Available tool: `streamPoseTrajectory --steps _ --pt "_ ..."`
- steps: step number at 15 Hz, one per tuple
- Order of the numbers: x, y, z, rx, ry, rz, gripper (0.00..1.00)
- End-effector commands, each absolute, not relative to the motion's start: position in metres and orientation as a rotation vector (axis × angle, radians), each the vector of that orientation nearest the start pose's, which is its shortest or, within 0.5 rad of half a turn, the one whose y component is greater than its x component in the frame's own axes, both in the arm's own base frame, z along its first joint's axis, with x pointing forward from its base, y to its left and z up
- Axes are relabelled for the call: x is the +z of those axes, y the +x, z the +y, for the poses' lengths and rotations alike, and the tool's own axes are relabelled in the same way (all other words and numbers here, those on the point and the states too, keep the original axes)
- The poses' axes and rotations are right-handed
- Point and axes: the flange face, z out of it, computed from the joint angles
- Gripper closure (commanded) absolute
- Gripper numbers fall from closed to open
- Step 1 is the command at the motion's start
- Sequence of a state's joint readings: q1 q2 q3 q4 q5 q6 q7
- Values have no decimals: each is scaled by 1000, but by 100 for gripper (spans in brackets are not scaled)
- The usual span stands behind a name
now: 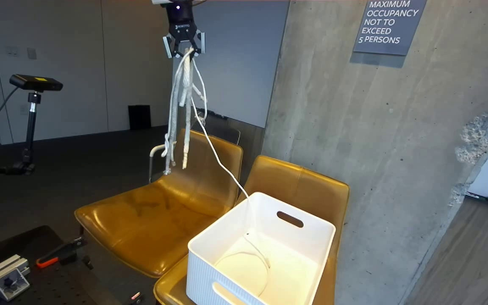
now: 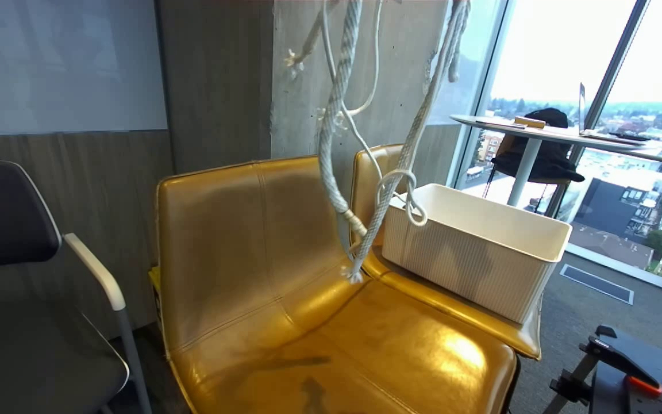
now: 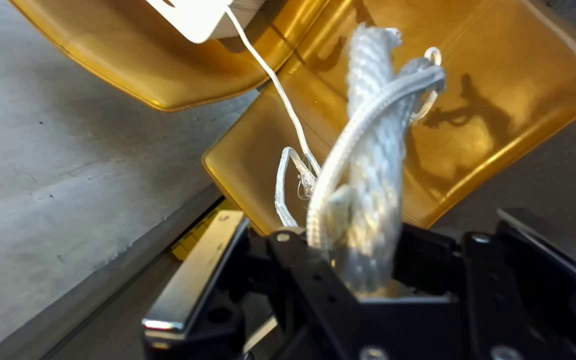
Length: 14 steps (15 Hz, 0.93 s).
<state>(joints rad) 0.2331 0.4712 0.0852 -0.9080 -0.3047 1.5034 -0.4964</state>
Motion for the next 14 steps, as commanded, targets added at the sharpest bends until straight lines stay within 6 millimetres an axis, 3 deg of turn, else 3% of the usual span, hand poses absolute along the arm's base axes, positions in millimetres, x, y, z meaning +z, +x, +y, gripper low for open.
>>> streamPoseTrajectory --steps 1,7,14 --pt "612 664 220 -123 -3155 -1242 100" --pt "549 666 285 -41 -3123 -1181 100" --pt "529 624 408 -112 -3013 -1408 100"
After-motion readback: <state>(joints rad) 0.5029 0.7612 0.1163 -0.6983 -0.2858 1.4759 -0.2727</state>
